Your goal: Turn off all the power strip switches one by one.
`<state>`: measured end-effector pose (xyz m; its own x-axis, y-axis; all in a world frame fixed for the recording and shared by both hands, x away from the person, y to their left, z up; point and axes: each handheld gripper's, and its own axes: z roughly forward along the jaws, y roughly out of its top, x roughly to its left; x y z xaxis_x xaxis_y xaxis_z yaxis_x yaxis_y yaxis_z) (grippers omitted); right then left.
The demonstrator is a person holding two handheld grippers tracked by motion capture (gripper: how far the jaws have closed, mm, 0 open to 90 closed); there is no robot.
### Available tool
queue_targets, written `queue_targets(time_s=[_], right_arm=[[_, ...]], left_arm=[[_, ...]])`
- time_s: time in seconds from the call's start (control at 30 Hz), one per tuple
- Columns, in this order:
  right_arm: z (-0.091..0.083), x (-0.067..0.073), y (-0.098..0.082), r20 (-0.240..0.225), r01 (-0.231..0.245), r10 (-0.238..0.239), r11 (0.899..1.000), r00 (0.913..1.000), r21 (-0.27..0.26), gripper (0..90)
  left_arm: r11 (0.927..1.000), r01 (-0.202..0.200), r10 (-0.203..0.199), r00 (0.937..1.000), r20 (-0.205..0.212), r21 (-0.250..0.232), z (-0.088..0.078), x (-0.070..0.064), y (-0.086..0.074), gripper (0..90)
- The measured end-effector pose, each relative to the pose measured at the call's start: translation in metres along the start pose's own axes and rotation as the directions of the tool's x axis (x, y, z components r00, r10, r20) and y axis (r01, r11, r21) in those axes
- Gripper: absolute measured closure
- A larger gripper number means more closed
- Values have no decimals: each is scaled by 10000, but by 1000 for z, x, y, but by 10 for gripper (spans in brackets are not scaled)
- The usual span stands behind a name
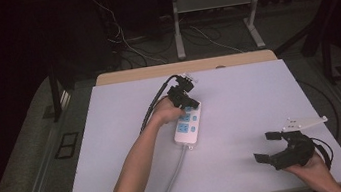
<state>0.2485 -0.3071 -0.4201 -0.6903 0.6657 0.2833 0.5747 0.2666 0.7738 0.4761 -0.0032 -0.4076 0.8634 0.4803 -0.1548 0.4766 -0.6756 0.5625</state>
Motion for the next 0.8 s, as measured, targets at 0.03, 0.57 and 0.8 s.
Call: queue_targets(time_s=[0.03,0.57,0.8], right_arm=[[0,0,0,-1,6,-6,10000,10000,3,8],[0,2,0,-8,80,-80,10000,10000,17,8],[0,2,0,-2,56,-56,10000,10000,3,8]], left_arm=[[10000,7,-7,10000,3,-14,0,0,0,895],[9991,401,-400,9992,62,-114,2,2,-3,899],[9940,881,-869,9960,207,-641,1,4,-10,898]])
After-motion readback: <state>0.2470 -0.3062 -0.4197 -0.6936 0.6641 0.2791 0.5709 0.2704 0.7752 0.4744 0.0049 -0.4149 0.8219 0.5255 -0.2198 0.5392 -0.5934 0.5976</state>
